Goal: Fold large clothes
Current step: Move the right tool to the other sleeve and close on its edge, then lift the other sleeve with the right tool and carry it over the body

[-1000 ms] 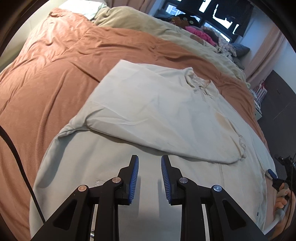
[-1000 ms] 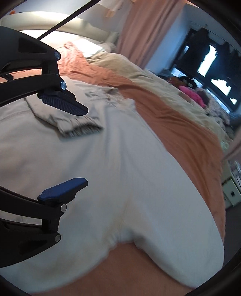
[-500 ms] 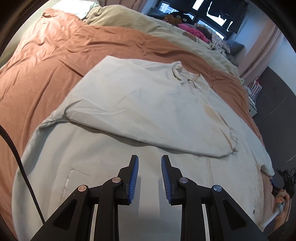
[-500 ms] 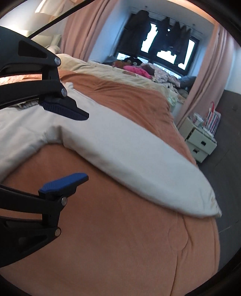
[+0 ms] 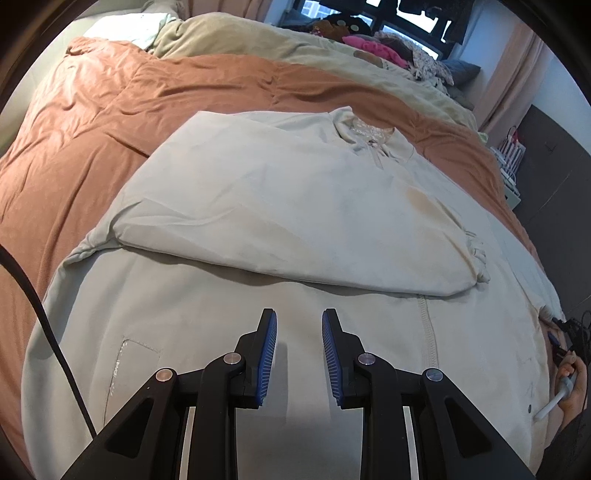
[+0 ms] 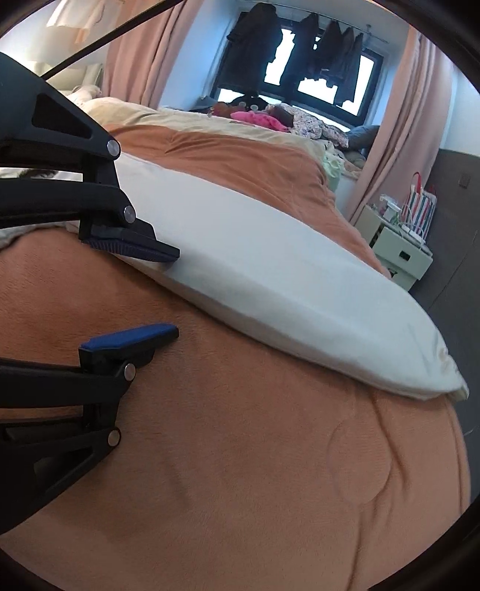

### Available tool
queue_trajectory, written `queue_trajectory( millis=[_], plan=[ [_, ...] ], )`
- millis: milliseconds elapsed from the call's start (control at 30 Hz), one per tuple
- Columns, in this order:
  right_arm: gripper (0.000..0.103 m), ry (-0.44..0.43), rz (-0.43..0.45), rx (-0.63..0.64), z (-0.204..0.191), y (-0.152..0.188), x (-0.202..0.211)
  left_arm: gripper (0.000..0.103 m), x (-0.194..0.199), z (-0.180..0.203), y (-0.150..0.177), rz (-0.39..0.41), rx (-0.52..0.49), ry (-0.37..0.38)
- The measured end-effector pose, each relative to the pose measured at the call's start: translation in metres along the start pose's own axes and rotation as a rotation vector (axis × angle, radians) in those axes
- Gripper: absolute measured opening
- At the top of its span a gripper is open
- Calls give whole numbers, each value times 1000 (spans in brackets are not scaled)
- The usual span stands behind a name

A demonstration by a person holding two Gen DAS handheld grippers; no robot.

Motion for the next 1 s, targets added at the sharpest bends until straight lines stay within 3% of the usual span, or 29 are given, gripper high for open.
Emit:
queue_trajectory(
  millis=[133,333,400,500,633,800,1000],
  plan=[
    [29,15,9,33,-2,-5,-1,27,-2,2,0,-5,-12,4],
    [15,26,16,71,-8,-10,-13,27,-2,2,2,-6,-34,-8],
    [4,28,24,85,-6,-9,-12,27,-1,2,2,-5,-31,-5],
    [0,7,59,107,-12,-8,2,27,1,1,0,1,-20,4],
    [0,-29,124,214,-52,-2,32,27,3,-1,-3,9,-14,12],
    [0,-124,138,305,-103,21,68,27,8,-6,-6,22,23,33],
    [0,-221,103,455,-156,81,90,27,16,-9,-11,42,48,59]
  ],
)
Point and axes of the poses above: each gripper's, at about its wrist camera, not at the fingertips, and x roughly against the way its jaws point, z to its right, y to its underside, the point moved 10 cm from there along -x, roughly the way its jaws point, and after that the axes turned 8 degrees about -x, right-handed, at the moved point
